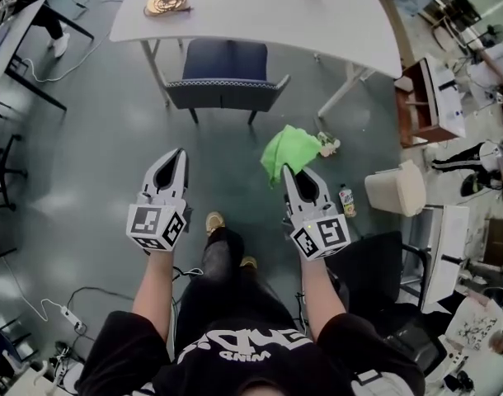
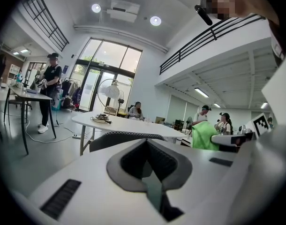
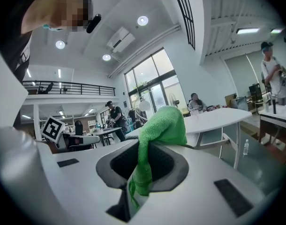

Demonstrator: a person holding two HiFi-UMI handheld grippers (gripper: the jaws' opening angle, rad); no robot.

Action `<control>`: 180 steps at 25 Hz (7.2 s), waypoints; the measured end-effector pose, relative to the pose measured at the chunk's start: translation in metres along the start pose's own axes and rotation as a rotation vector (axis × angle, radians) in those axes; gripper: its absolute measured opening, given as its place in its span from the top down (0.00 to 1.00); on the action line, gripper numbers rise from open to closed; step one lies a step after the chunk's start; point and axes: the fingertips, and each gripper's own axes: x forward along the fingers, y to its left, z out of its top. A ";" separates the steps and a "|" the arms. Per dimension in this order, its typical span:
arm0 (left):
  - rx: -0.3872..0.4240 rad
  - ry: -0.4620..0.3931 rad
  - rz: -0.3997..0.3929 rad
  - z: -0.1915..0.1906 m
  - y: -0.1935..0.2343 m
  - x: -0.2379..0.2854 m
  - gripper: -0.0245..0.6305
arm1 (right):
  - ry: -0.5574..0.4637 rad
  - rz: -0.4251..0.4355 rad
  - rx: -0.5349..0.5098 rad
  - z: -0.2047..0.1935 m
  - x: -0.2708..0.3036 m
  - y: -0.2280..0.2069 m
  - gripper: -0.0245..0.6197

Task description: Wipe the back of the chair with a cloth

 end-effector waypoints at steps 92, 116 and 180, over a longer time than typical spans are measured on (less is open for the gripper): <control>0.109 -0.161 -0.122 -0.371 0.040 0.131 0.96 | -0.176 0.258 -0.448 -0.190 0.256 -0.001 0.89; 0.091 -0.164 -0.141 -0.369 0.048 0.129 0.96 | -0.190 0.239 -0.492 -0.212 0.236 -0.028 0.89; 0.133 -0.184 -0.040 -0.361 0.088 0.112 0.96 | -0.083 0.179 -0.473 -0.273 0.242 -0.083 0.89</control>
